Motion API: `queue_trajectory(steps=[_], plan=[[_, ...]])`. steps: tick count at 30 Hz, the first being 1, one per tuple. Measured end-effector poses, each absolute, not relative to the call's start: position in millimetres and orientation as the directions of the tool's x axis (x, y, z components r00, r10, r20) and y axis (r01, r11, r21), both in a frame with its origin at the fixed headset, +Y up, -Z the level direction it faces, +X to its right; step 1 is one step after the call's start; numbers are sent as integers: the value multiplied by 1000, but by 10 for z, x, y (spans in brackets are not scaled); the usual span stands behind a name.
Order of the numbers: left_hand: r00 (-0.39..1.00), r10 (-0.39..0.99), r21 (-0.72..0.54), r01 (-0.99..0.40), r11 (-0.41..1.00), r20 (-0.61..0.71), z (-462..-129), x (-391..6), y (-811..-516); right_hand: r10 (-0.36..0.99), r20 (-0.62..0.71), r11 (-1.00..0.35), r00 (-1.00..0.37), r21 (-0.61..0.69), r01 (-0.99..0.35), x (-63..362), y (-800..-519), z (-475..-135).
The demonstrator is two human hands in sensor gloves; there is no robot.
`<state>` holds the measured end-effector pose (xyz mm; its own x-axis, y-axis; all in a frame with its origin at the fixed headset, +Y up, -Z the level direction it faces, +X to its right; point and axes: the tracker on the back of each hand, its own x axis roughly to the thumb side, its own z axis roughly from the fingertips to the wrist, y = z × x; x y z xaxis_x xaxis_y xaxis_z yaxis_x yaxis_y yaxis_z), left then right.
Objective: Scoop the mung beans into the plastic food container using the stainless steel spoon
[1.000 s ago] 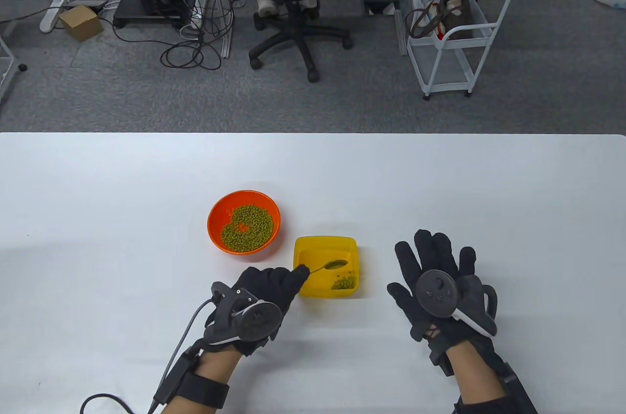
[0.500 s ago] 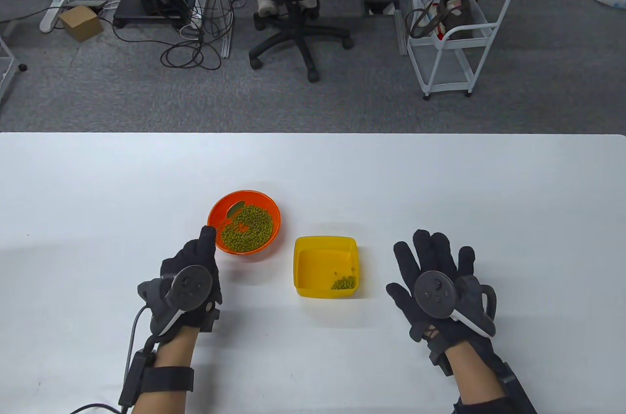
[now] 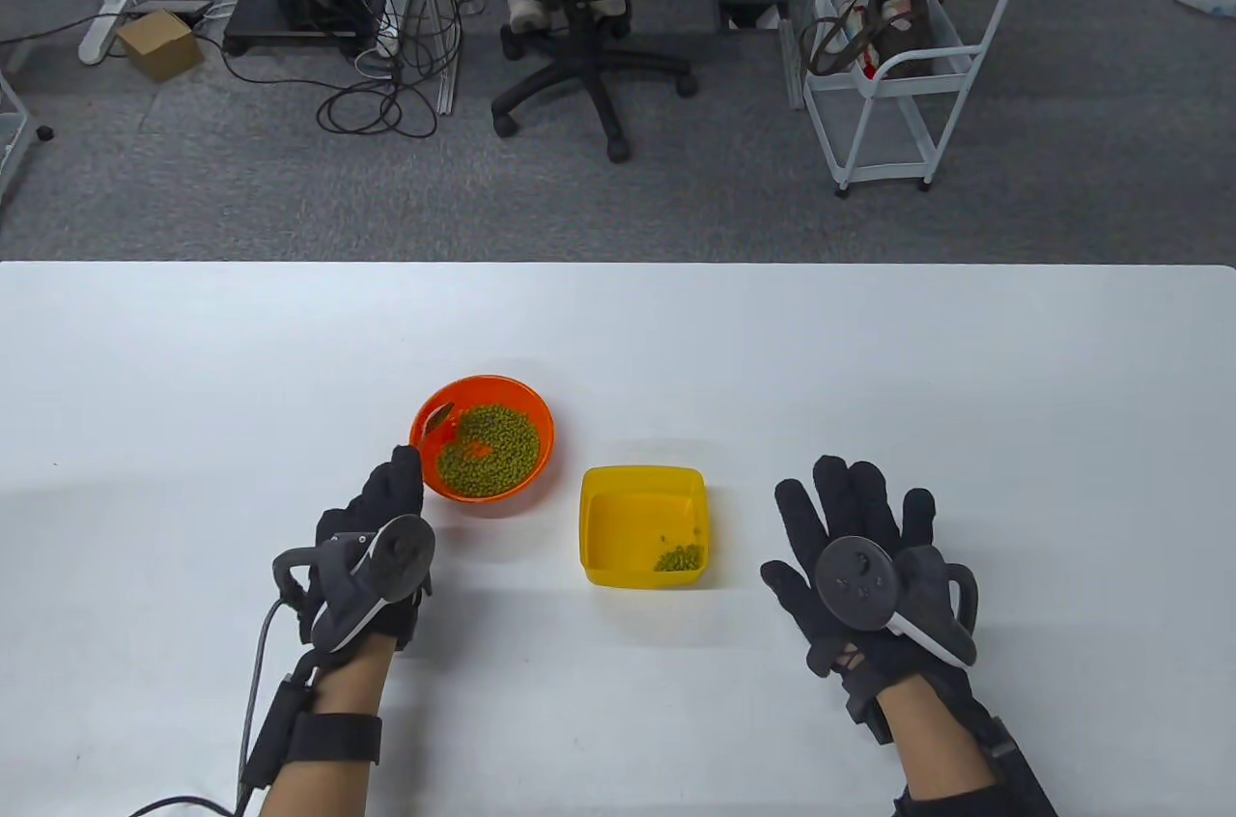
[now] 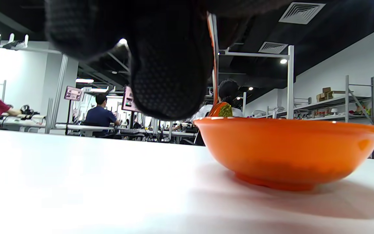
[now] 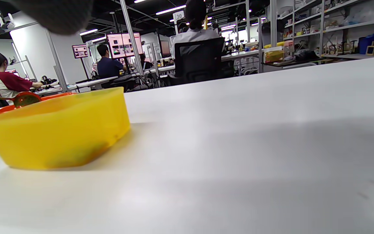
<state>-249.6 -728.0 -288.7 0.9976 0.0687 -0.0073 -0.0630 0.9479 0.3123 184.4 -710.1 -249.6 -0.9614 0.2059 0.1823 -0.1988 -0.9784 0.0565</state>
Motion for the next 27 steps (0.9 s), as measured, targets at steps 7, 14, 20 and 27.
queue_trajectory(steps=[7,14,20,27], plan=[[949,316,219,-307,926,-9,-2904,-2450,-7311,241,181,-970,-953,75,-231,1853,-7120,-2504],[735,671,105,-663,741,-98,-2941,-2454,-7422,243,197,-969,-950,89,-229,1817,-7047,-2462],[552,814,54,-820,569,-182,-2949,-2527,-7552,271,255,-962,-928,57,-265,1620,-6755,-2257],[455,862,38,-880,474,-224,-2969,-2588,-7633,221,207,-974,-953,8,-224,1711,-6842,-2118]])
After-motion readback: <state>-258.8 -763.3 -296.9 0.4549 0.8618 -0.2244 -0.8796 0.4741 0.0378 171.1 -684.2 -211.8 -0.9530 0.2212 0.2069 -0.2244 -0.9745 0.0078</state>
